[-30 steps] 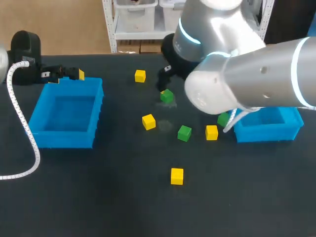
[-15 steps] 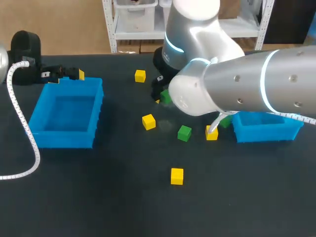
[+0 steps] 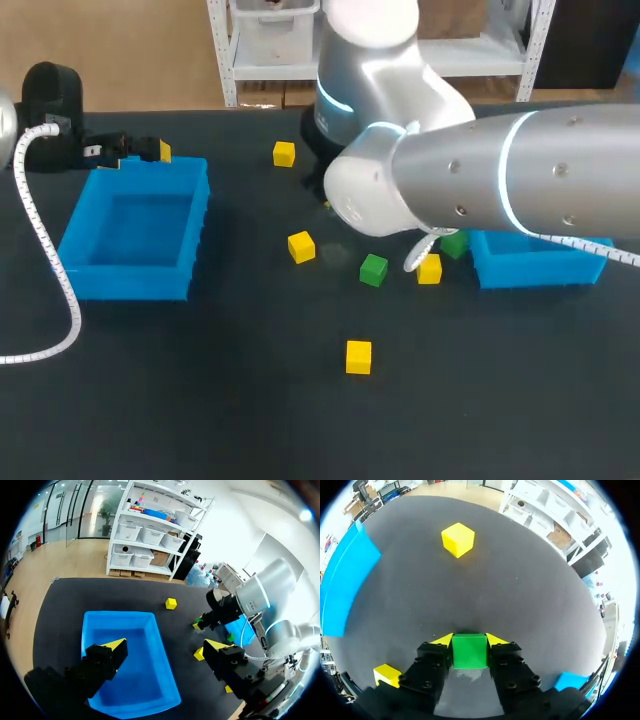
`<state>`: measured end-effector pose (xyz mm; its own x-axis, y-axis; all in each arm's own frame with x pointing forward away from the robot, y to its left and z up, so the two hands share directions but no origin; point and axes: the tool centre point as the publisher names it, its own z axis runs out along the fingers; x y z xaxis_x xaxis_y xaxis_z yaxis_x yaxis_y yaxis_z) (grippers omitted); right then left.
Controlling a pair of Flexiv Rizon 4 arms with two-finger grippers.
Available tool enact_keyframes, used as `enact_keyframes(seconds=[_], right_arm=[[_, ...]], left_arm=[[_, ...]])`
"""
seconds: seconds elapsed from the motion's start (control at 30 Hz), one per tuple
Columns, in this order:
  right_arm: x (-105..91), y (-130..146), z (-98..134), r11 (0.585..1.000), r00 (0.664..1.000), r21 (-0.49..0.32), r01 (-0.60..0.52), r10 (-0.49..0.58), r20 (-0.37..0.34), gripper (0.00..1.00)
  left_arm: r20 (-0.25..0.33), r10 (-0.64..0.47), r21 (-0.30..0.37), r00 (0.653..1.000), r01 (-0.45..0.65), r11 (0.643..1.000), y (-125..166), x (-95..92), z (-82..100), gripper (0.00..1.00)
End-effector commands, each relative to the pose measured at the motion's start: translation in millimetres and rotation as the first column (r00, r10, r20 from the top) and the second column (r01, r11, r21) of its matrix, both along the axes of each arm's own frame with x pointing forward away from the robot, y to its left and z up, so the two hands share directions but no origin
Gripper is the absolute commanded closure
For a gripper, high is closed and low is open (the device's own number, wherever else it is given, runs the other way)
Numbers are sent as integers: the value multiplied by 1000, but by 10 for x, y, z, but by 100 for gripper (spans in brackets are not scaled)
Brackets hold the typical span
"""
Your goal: Put the green cubes in the right bin and the yellow cubes in the left bin.
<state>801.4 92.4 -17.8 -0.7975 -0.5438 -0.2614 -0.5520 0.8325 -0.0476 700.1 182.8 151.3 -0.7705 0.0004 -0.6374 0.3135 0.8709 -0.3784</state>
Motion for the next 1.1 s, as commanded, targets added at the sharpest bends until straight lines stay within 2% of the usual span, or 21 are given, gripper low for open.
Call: enact_keyframes(seconds=[0.03, 0.17, 0.3, 0.5, 0.63, 0.83, 0.97, 1.1], right_arm=[[-72, -127, 254, 1000, 999, 27, 7, -8, 44, 100], [-76, -319, 632, 997, 994, 67, 29, -36, 106, 100], [-101, -637, 993, 990, 983, 111, 83, -99, 155, 100], [-180, -1116, 1279, 976, 959, 139, 166, -193, 209, 100], [-231, -1450, 1333, 960, 939, 149, 236, -265, 219, 100], [-315, -1985, 1232, 926, 907, 133, 353, -373, 197, 100], [-392, -2203, 1116, 906, 891, 118, 406, -421, 170, 100], [-460, -2290, 937, 899, 892, 100, 427, -437, 120, 100]], left_arm=[[6, -5, -7, 1000, 5, 1000, 17, -4, -14, 0], [6, -5, -7, 1000, 5, 1000, 17, -4, -14, 0], [6, -5, -7, 1000, 5, 1000, 17, -4, -14, 0], [6, -5, -7, 1000, 5, 1000, 17, -4, -14, 0], [6, -5, -7, 1000, 5, 1000, 17, -4, -14, 0], [6, -5, -7, 1000, 5, 1000, 17, -4, -14, 0], [6, -5, -7, 1000, 5, 1000, 17, -4, -14, 0], [6, -5, -7, 1000, 5, 1000, 17, -4, -14, 0]])
